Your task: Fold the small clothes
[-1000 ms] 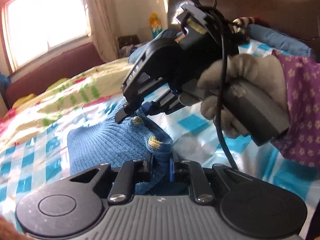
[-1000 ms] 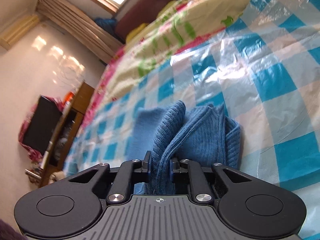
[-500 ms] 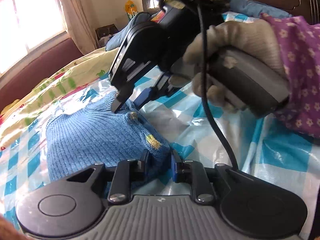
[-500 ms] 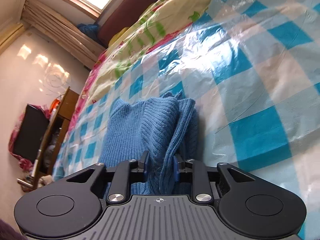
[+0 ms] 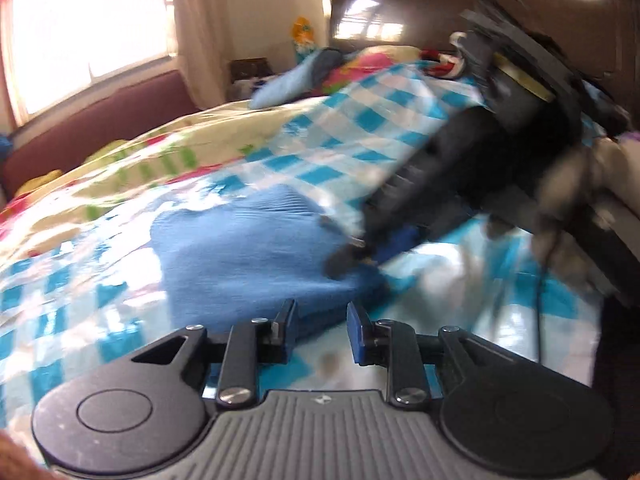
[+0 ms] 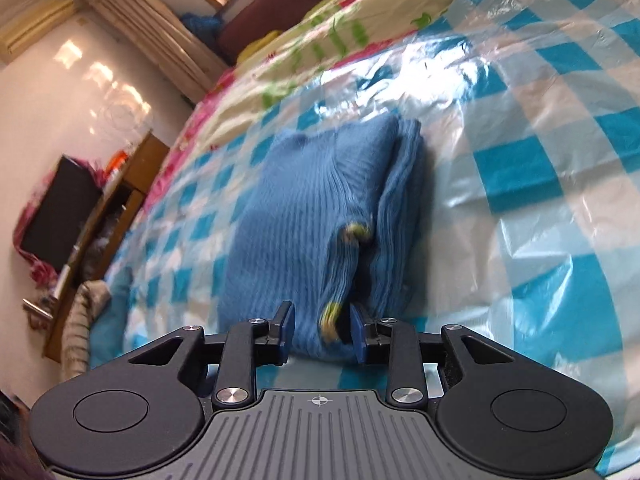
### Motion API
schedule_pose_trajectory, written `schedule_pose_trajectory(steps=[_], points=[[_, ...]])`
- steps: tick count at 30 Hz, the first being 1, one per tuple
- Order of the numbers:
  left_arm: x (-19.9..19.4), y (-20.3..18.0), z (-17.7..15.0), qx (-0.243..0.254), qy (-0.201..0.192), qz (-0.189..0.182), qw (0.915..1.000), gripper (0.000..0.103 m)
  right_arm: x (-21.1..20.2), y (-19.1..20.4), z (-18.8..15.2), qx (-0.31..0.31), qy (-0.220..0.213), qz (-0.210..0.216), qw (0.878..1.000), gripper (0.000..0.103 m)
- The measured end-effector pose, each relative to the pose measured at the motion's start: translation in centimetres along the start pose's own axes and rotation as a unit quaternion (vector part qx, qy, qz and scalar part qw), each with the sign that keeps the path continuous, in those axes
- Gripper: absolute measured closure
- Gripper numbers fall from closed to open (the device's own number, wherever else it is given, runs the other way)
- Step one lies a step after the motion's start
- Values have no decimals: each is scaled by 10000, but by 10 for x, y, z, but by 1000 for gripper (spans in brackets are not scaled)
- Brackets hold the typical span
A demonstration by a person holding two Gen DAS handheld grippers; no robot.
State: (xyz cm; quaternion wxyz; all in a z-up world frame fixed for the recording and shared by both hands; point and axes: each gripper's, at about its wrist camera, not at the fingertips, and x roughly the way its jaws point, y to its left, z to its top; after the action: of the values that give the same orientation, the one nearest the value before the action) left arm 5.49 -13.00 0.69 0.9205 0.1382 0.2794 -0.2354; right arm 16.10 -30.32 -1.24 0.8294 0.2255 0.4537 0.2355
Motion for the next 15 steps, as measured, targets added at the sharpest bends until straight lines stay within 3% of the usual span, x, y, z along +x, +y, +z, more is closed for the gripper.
schedule_pose_trajectory(steps=[2,4,7,11,14,15], points=[[3,13,0,-236,4,137,9996,71,4,2,-2,-98,20,-96,9999,76],[7,26,0,-504,-17,285,9983,71,5,3,-2,-279,44,-464,9985,99],[22,43,-1,-818,49,441,9957,69,3,-10,-1,-111,60,-668,9977,100],[44,60,-8,-1152,529,345,9913,68,-4,-22,-12,253,-30,-552,9982,100],[37,58,-12,-1066,467,348,9926,67,-7,-25,-11,455,5,-466,9979,98],[34,60,-11,-1087,443,335,9925,67,-10,-21,-9,448,-4,-470,9979,92]])
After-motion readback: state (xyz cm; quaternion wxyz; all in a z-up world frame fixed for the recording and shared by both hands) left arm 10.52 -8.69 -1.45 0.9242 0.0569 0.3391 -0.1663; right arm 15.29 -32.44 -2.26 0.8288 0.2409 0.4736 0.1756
